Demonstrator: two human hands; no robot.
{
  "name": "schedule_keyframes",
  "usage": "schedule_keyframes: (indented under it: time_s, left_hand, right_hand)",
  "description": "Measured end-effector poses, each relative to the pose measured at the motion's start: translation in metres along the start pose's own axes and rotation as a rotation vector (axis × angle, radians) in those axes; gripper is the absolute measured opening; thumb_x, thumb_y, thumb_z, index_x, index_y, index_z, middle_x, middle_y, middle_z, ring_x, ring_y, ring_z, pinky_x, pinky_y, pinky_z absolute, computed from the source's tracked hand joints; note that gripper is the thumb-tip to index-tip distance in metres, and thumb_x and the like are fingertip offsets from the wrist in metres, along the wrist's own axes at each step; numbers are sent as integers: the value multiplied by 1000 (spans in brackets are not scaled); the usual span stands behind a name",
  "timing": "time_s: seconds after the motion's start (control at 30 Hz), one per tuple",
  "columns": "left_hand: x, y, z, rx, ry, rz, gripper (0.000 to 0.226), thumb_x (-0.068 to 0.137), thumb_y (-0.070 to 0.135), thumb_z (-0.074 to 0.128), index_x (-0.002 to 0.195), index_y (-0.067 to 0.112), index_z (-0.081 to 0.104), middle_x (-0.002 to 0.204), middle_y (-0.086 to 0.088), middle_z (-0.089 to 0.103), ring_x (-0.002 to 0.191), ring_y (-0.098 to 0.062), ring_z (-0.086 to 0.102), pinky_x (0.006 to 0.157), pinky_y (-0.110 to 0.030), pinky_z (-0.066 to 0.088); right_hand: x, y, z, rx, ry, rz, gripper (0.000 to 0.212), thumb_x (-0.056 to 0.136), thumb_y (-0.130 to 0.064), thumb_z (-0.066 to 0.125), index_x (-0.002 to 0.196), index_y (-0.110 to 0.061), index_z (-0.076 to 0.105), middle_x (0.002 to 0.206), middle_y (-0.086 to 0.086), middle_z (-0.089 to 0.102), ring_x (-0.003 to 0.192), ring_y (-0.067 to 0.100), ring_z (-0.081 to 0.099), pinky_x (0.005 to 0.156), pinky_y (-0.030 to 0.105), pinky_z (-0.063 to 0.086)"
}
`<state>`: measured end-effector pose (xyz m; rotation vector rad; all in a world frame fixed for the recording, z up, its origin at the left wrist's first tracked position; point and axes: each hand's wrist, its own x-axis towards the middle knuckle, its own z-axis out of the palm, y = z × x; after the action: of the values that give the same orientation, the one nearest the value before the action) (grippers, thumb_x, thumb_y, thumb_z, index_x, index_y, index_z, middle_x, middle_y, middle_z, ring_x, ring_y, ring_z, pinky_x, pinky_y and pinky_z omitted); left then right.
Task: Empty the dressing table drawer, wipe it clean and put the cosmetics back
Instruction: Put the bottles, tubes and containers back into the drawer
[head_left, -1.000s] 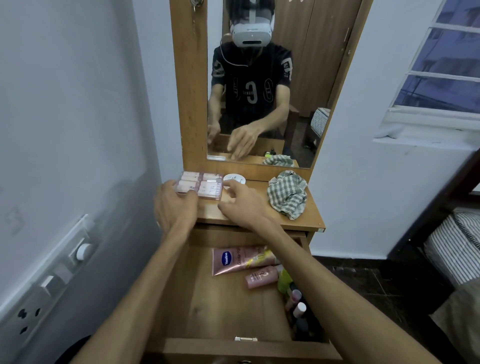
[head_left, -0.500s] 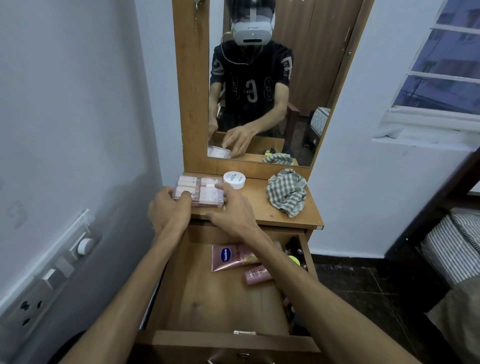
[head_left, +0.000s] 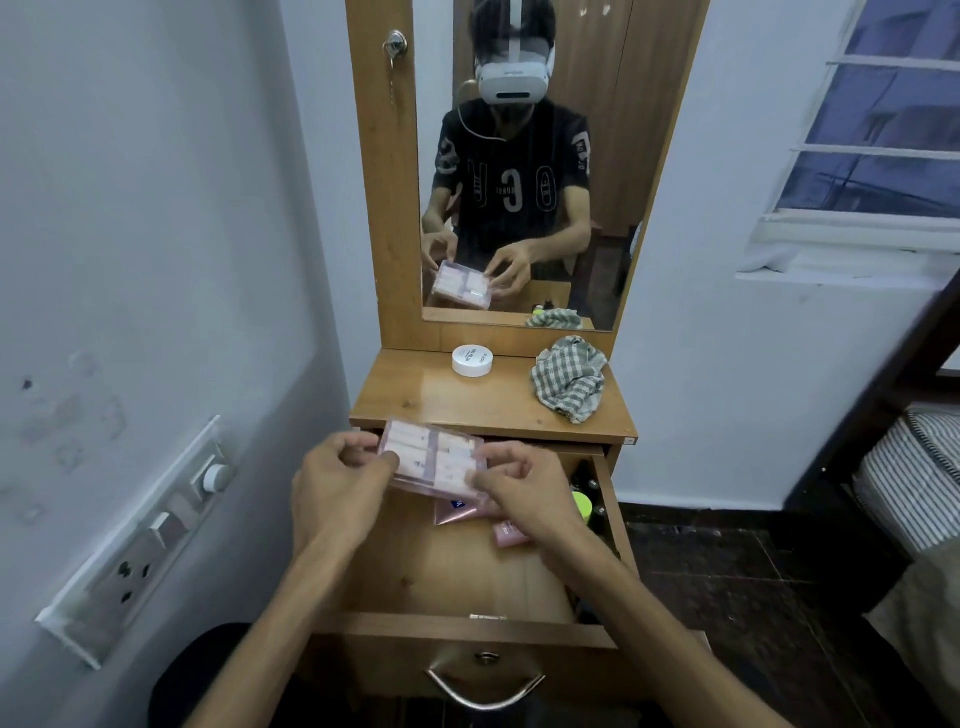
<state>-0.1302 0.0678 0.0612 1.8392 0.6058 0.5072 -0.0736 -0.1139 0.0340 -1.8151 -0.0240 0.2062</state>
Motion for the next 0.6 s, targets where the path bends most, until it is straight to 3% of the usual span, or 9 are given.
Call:
schedule_keyframes:
  time_s: [0.07,0.2,0.33,0.5,0.6]
  left_hand:
    - [-11,-2,-5,40,-56,7,29,70,29,73,99,26,74,88,9,74,87,-13,70,82,-38,58]
    - [-18,-10,-10,322,-203,36,28,79,20,74,107,22,75,93,6,75,87,-14,69,77,-31,54]
    - [-23,-24,-3,623,-420,54,28,87,24,71,114,22,67,106,10,65,83,-5,58,60,-13,39]
    - [-28,-38,7,741,-589,21,25,89,33,68,112,26,60,114,7,58,95,-7,56,85,-27,54]
    - [-29,-40,14,795,-603,42,32,89,36,71,116,27,57,115,7,55,93,-6,51,81,-22,50]
  right_hand:
    - [-13,6,-3,-14,-20,20,29,80,-13,77,107,-22,74,89,8,80,73,19,77,71,44,65]
    - [-30,18,-9,-66,-53,58,34,84,-1,77,114,-16,70,92,7,76,77,17,75,67,30,64]
    - [-33,33,-8,-247,-122,109,35,83,0,79,111,-19,69,100,6,78,83,17,79,73,36,67]
    - [-26,45,-6,-339,-193,176,32,82,1,77,103,-22,70,106,8,75,92,18,77,77,37,67]
    - [-23,48,-3,-382,-245,230,32,85,1,72,103,-25,69,105,8,73,88,17,75,73,28,64]
